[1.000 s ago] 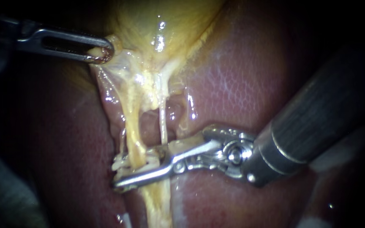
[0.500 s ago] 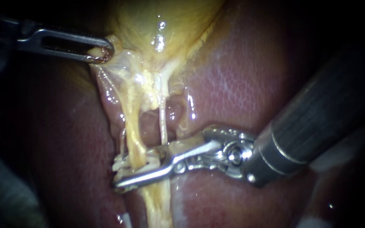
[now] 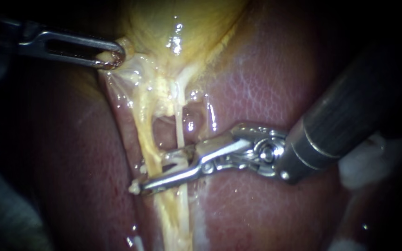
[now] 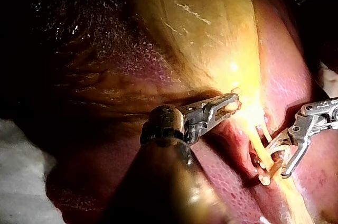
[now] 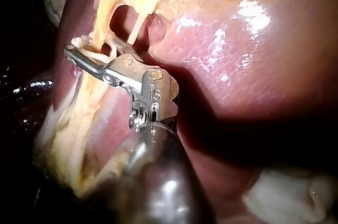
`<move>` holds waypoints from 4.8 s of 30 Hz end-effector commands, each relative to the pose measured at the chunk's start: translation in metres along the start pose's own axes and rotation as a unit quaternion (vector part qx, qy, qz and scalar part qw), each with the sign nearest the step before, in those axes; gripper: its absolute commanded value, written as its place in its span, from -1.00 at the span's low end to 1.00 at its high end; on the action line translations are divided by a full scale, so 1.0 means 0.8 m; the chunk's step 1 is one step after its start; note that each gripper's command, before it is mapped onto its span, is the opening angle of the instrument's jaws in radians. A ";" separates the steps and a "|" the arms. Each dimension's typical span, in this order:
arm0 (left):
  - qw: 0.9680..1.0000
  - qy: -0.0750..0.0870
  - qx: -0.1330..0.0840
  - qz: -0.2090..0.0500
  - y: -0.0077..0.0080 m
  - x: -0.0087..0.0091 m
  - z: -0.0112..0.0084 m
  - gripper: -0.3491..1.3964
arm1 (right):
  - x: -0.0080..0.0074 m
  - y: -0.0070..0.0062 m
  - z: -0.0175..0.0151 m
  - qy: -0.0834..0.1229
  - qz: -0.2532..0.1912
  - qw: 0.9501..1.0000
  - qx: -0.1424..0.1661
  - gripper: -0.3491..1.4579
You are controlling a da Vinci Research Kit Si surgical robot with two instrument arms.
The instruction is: Clipping second clip left tube
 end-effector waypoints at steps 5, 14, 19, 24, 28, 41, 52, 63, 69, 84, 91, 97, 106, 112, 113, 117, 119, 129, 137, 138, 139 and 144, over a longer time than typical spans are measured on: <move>1.000 0.000 0.000 0.000 0.0000 0.0000 -0.0001 -1.00 | -0.0003 -0.0002 -0.0011 0.000 -0.003 1.000 -0.002 -0.12; 1.000 0.000 0.000 0.000 0.0000 0.0000 -0.0002 -1.00 | -0.0005 -0.0001 -0.0043 -0.006 -0.008 1.000 -0.014 -0.12; 1.000 0.001 0.001 0.000 0.0000 0.0000 -0.0003 -1.00 | 0.0003 -0.0008 -0.0062 -0.004 -0.010 1.000 -0.012 -0.12; 1.000 0.001 0.001 0.000 0.0000 0.0000 -0.0003 -1.00 | 0.0012 -0.0014 -0.0074 -0.003 -0.010 1.000 -0.012 -0.12; 1.000 0.001 0.001 0.000 0.0000 0.0000 -0.0004 -1.00 | 0.0014 -0.0016 -0.0078 -0.002 -0.012 1.000 -0.011 -0.12; 1.000 0.000 0.000 0.000 0.0000 0.0000 -0.0004 -1.00 | 0.0019 -0.0018 -0.0071 0.000 -0.014 1.000 -0.014 -0.12; 1.000 0.000 0.000 0.000 0.0000 0.0000 -0.0004 -1.00 | 0.0007 -0.0001 -0.0047 0.000 -0.019 1.000 -0.020 -0.12; 1.000 0.000 0.000 0.000 0.0000 0.0000 -0.0004 -1.00 | -0.0011 0.0025 -0.0042 -0.002 -0.024 0.999 -0.025 -0.11; 1.000 0.000 0.001 0.000 0.0000 0.0000 -0.0004 -1.00 | -0.0014 0.0025 -0.0033 0.007 -0.025 1.000 -0.003 -0.11; 1.000 0.001 0.001 0.000 0.0000 0.0000 -0.0004 -1.00 | -0.0005 0.0011 0.0011 0.031 -0.025 0.999 0.037 -0.12; 1.000 0.001 0.001 0.000 0.0000 0.0000 -0.0003 -1.00 | 0.0000 0.0004 0.0032 0.044 -0.025 0.997 0.049 -0.12; 1.000 0.001 0.001 0.000 0.0000 0.0001 -0.0003 -1.00 | 0.0003 -0.0002 0.0045 0.049 -0.025 0.997 0.053 -0.12; 1.000 0.001 0.001 0.000 0.0000 0.0001 -0.0002 -1.00 | 0.0005 -0.0021 0.0053 0.043 -0.025 0.996 0.068 -0.12; 1.000 0.001 0.001 0.000 0.0000 0.0001 -0.0003 -1.00 | 0.0010 -0.0048 0.0062 0.034 -0.025 0.996 0.085 -0.13; 1.000 0.001 0.001 0.000 0.0000 0.0001 -0.0003 -1.00 | 0.0010 -0.0051 0.0063 0.032 -0.025 0.995 0.088 -0.13; 1.000 0.001 0.001 0.000 0.0000 0.0001 -0.0003 -1.00 | 0.0014 -0.0062 0.0065 0.025 -0.026 0.994 0.100 -0.15; 1.000 0.001 0.001 0.000 0.0000 0.0001 -0.0003 -1.00 | 0.0017 -0.0066 0.0065 0.024 -0.025 0.994 0.101 -0.16; 1.000 0.001 0.001 0.000 0.0000 0.0001 -0.0002 -1.00 | 0.0028 -0.0071 0.0058 0.026 -0.022 0.994 0.103 -0.35; 1.000 0.001 0.001 0.000 0.0000 0.0001 -0.0002 -1.00 | 0.0030 -0.0066 0.0054 0.031 -0.021 0.995 0.095 -0.76; 1.000 0.001 0.001 0.000 -0.0001 0.0001 -0.0003 -1.00 | 0.0030 -0.0067 0.0053 0.031 -0.021 0.995 0.096 -0.81; 1.000 0.001 0.001 0.000 0.0000 0.0001 -0.0003 -1.00 | 0.0030 -0.0067 0.0052 0.031 -0.021 0.995 0.096 -0.88; 1.000 0.001 0.001 0.000 0.0000 0.0001 -0.0002 -1.00 | 0.0028 -0.0065 0.0052 0.031 -0.022 0.995 0.095 -1.00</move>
